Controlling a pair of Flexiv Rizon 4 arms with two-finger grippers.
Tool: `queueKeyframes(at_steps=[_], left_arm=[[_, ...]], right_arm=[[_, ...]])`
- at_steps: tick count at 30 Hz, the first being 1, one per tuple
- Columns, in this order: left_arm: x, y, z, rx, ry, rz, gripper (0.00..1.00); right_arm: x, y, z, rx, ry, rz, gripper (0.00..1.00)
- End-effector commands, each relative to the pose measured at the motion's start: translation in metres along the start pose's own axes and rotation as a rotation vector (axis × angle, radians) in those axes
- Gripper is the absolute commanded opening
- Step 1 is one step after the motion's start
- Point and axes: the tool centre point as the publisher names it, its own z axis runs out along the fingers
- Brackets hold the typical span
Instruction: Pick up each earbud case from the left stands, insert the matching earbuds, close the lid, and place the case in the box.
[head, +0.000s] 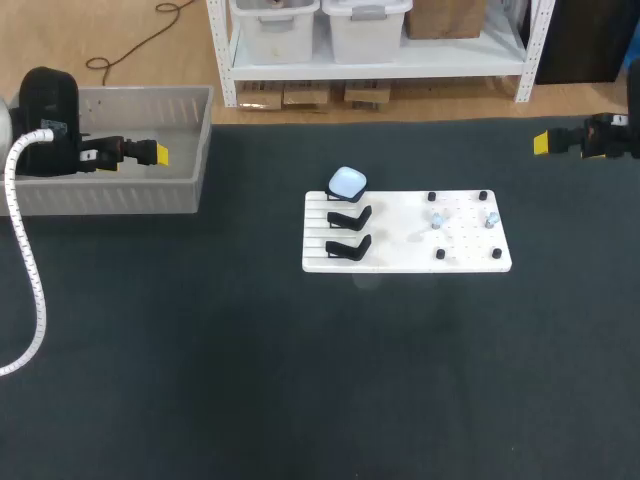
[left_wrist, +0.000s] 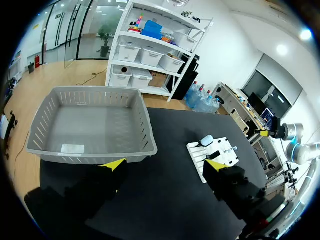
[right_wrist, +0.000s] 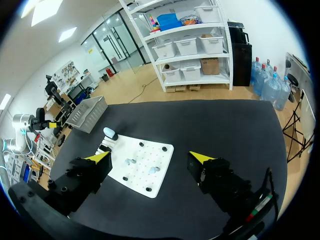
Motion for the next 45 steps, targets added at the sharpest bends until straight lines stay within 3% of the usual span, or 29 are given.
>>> queueKeyframes(at_steps=[1,20,21,28,32,39,45], left_arm=[[-0.001,-0.001,0.0,-0.006,0.004,-0.001,1.0],[-0.001,-0.001,0.0,-0.006,0.004,-0.001,1.0],[-0.001,-0.002,0.001,-0.013,0.034,0.015,1.0],[-0.005,-0.014,-0.001,0.145,0.005,0.089,1.0],[-0.011,-0.022,-0.004,0.23,-0.004,0.182,1.0],[-0.022,-0.039,-0.003,0.324,-0.012,0.425,1.0],[-0.027,-0.047,0.001,0.415,0.011,0.55,1.0]], right_arm=[[0.0,0.0,0.0,0.001,0.0,0.0,1.0],[0.0,0.0,0.0,0.001,0.0,0.0,1.0],[0.0,0.0,0.0,0.001,0.0,0.0,1.0],[0.0,0.0,0.0,0.001,0.0,0.0,1.0],[0.0,0.0,0.0,0.001,0.0,0.0,1.0],[0.0,0.0,0.0,0.001,0.0,0.0,1.0],[0.0,0.0,0.0,0.001,0.0,0.0,1.0]])
